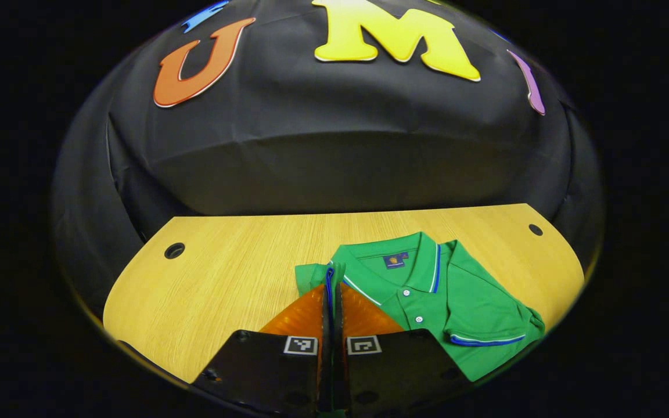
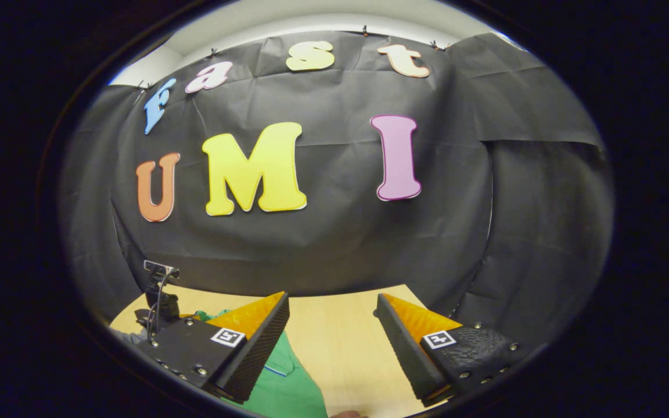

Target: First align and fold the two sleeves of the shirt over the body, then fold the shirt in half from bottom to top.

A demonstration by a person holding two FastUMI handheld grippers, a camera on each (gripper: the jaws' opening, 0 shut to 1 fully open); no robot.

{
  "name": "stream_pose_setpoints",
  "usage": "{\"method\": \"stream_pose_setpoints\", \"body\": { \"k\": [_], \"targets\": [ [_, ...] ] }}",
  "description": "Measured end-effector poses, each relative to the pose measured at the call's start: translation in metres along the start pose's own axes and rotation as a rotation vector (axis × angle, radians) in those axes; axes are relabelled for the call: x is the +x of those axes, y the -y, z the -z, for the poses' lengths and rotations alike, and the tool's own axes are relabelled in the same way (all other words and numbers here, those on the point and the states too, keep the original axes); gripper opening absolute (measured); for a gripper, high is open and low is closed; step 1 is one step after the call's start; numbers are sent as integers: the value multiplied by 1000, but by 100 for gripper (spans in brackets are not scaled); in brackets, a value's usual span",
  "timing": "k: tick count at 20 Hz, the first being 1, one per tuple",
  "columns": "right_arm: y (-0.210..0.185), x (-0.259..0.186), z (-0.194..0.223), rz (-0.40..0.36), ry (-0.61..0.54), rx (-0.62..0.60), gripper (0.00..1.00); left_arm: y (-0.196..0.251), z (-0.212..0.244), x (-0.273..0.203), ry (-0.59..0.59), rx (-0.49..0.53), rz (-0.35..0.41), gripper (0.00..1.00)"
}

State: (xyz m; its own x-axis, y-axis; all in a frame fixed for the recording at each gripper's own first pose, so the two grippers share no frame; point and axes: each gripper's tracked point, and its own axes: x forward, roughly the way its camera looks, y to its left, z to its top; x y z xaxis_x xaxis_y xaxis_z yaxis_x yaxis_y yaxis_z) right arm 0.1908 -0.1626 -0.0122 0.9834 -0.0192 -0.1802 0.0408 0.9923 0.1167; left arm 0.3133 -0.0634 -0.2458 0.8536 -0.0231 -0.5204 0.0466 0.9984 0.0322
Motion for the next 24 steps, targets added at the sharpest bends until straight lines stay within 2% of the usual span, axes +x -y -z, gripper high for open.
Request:
{"method": "stream_pose_setpoints", "body": {
  "k": [13, 16, 17, 18, 20, 21, 24],
  "targets": [
    [4, -1, 6, -1, -13, 16, 95, 38, 9, -16, -12, 26, 80, 4],
    [6, 4, 6, -5, -16, 14, 95, 50, 18, -16, -38, 19, 121, 4],
    [5, 7, 6, -11, -20, 14, 95, 50, 22, -14, -36, 20, 118, 7],
    [5, 10, 7, -18, -24, 13, 95, 50, 21, -15, -35, 16, 117, 34],
    [2, 19, 11, -35, -40, 13, 95, 41, 24, -16, -36, 25, 68, 89],
    [0, 24, 15, -46, -50, 14, 95, 38, 27, -17, -44, 35, 49, 92],
    [-10, 39, 28, -90, -91, 19, 95, 25, 21, -24, -26, 46, 13, 92]
  ]
}}
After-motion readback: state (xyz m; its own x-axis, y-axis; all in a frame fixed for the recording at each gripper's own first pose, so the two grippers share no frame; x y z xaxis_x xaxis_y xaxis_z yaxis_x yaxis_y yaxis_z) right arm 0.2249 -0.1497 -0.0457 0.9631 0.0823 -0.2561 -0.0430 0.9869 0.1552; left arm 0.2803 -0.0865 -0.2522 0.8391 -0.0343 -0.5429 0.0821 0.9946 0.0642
